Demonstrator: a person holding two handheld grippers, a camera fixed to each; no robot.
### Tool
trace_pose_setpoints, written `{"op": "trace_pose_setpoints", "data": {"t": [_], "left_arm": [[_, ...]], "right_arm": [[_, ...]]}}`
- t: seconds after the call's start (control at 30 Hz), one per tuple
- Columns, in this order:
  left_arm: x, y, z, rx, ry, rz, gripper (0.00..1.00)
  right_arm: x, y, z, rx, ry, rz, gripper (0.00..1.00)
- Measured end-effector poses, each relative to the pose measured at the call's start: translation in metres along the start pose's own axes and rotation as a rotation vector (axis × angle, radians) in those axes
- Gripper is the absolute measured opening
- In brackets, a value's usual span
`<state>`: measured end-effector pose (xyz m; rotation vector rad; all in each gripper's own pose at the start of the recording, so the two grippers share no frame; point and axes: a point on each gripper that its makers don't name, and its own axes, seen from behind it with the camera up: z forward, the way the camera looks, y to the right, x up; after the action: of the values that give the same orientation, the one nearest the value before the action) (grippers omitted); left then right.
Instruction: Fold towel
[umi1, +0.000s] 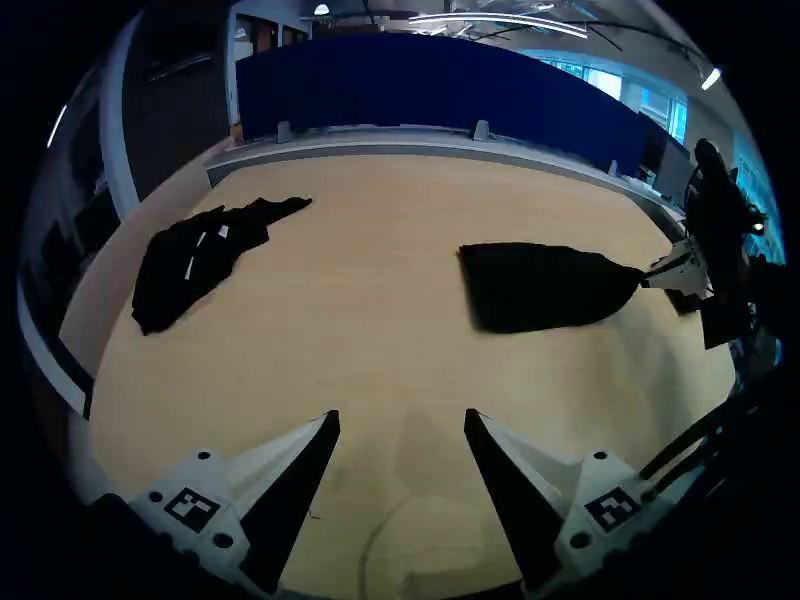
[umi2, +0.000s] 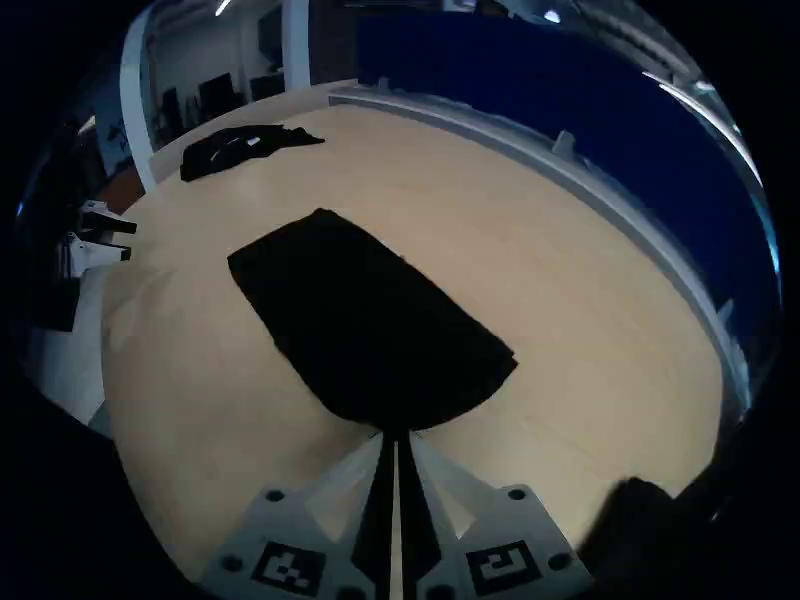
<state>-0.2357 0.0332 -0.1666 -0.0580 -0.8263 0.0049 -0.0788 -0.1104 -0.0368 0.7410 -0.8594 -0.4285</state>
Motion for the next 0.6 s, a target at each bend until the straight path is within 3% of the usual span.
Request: {"op": "trace_pose_setpoints", "data": {"t": [0.37, 0.6], "left_arm": [[0.006, 0.002, -0.007, -0.007, 0.031, -0.013, 0.93], [0.01, 0.004, -0.008, -0.014, 0.043, -0.02, 0.92]], "right_arm": [[0.085, -0.002, -0.003, -0.007, 0.095, -0.083, 0.02], [0.108, -0.01, 0.0, -0.002, 0.106, -0.128, 0.02]]}}
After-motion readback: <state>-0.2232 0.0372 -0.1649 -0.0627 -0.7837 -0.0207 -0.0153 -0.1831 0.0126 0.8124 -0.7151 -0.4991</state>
